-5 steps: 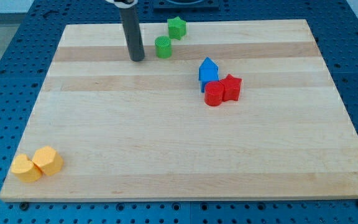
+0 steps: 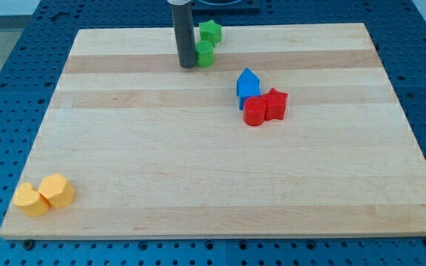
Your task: Move green circle to green star
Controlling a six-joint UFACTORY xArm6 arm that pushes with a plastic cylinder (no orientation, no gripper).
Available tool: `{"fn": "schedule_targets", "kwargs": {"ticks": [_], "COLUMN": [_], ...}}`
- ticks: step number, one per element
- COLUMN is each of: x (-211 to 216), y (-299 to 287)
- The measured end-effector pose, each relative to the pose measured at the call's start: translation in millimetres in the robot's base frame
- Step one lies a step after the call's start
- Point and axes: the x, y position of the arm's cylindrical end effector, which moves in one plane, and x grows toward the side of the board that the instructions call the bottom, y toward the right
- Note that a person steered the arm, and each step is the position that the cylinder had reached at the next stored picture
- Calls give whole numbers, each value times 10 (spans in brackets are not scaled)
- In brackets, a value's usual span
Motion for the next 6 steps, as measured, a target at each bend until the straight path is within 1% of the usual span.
{"fn": "schedule_targets", "kwargs": {"ticks": [2,3,4,5,6], "x": [-139,-45,288,286,115], "y": [158,188,281,415,494]}}
